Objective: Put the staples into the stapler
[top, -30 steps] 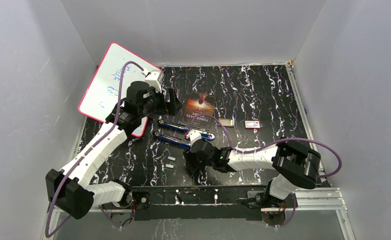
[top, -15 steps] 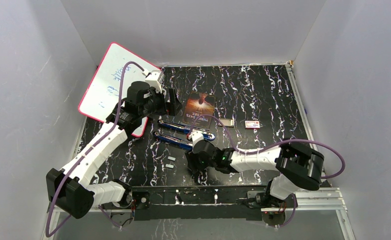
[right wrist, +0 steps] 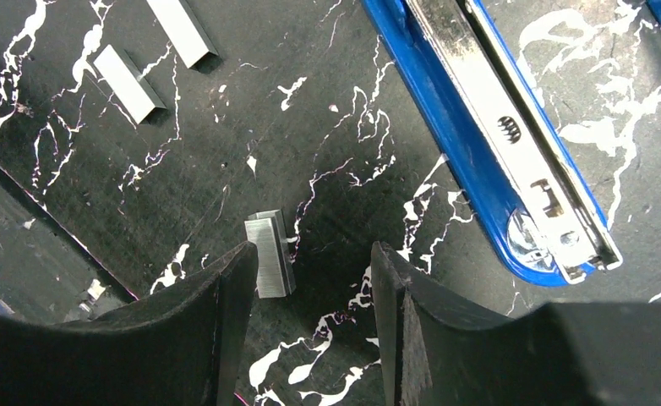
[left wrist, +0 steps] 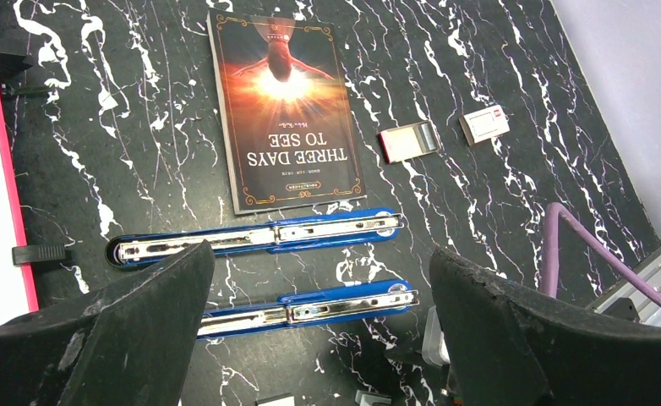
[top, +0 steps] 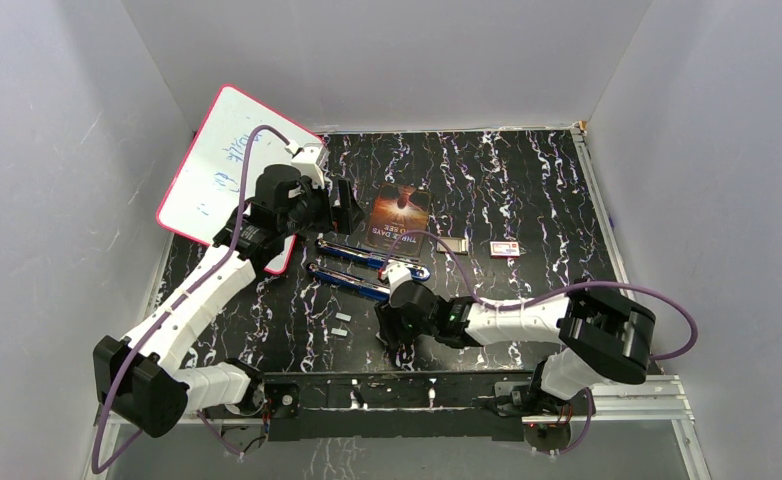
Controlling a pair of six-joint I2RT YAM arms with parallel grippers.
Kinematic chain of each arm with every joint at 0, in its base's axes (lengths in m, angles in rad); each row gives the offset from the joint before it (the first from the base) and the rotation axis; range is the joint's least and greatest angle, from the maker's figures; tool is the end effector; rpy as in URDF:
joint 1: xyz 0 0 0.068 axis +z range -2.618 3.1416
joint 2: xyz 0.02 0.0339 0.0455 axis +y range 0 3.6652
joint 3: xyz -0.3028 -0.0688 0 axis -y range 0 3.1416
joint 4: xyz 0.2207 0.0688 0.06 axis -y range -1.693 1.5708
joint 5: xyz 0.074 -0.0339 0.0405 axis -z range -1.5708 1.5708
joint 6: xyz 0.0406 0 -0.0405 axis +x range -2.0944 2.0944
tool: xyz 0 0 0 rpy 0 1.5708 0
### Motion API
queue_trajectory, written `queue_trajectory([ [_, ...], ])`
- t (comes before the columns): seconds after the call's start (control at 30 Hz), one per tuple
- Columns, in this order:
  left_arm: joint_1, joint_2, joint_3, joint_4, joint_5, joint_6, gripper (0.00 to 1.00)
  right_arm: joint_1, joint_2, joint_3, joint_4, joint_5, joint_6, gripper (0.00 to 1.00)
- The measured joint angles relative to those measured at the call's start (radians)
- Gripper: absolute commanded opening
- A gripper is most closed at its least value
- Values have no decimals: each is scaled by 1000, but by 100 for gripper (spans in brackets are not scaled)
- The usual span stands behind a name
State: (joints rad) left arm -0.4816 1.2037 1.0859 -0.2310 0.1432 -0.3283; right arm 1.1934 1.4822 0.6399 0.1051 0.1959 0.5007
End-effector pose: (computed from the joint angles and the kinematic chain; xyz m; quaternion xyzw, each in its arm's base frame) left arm 0.2143 -0.1186 0.3907 0.1035 0.8114 -0.2793 0.5028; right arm 0.1065 0.2473 0.2139 -0.2717 0.8694 0.2427 0.3338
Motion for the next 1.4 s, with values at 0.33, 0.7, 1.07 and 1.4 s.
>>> queue_trajectory([
  [0.33, 0, -2, 0, -1, 0, 1, 98, -54, 80, 71, 32, -93, -11, 60],
  [0.7, 0, -8, -2, -1, 0, 5, 98, -61, 95, 84, 27, -82, -38, 58],
  [1.07, 0, -9, -13, -1, 0, 5, 98, -58, 98, 93, 7, -59, -90, 60],
  [1.4, 0, -9, -14, -1, -1, 7, 98, -40, 117, 117, -8, -44, -116, 60],
])
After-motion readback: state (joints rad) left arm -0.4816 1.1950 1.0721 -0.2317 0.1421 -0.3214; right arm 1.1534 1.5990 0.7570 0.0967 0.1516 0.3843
